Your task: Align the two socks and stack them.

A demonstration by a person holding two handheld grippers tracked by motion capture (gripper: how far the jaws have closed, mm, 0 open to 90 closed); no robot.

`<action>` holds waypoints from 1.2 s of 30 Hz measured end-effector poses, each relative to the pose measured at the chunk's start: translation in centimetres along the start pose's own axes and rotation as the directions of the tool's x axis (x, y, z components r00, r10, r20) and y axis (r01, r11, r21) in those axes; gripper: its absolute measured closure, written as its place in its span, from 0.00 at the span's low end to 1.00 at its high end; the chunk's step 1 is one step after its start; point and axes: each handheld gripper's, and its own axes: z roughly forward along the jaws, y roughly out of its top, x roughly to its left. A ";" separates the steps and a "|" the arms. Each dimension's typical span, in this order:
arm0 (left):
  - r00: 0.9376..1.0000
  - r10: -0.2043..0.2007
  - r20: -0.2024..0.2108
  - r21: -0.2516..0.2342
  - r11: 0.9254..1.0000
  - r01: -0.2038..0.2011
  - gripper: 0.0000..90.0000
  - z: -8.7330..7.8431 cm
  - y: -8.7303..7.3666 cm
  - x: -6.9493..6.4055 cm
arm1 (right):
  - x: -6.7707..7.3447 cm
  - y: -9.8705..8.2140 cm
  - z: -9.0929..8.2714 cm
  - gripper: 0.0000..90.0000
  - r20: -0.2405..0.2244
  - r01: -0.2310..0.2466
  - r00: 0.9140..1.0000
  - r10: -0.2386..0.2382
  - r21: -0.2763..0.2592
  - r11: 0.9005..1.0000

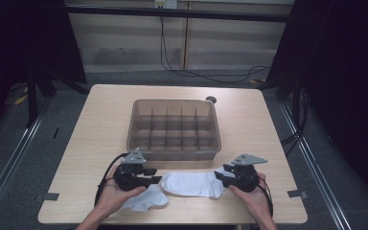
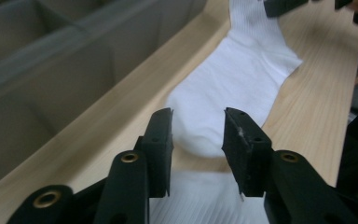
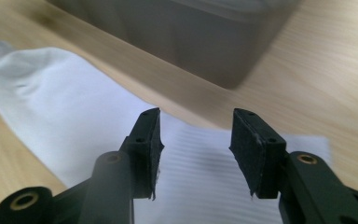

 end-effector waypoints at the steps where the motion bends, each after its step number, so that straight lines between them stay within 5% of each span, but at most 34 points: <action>1: 1.000 -0.003 -0.006 0.002 1.000 0.003 0.76 -0.5 -0.6 0.3 | 0.6 0.3 0.3 0.59 -0.012 0.007 1.000 -0.007 0.002 1.000; 6: 0.999 -0.038 -0.025 0.016 0.999 0.038 0.82 -2.2 -3.3 2.0 | 4.4 2.1 2.3 0.58 -0.095 0.082 0.992 -0.080 0.018 0.996; 11: 0.996 -0.079 -0.032 0.007 0.997 0.079 0.76 -1.5 -4.2 3.1 | 8.7 4.1 4.1 0.61 -0.178 0.159 0.972 -0.156 0.002 0.987; 12: 0.995 -0.095 0.004 -0.008 0.995 0.095 0.74 -1.3 -4.3 3.3 | 9.6 4.5 4.4 0.62 -0.195 0.177 0.965 -0.174 -0.006 0.984; 20: 0.997 -0.076 -0.034 0.025 0.997 0.077 0.80 0.1 -4.2 3.5 | 15.6 6.1 7.3 0.71 -0.331 0.295 0.901 -0.282 -0.010 0.955; 29: 0.995 -0.069 -0.069 0.034 0.997 0.072 0.78 0.7 -4.2 3.9 | 18.9 6.3 9.7 0.79 -0.408 0.386 0.844 -0.348 0.013 0.922; 36: 0.992 -0.089 -0.089 0.028 0.995 0.092 0.78 0.5 -4.3 4.5 | 20.5 6.0 10.9 0.70 -0.445 0.406 0.821 -0.358 0.014 0.914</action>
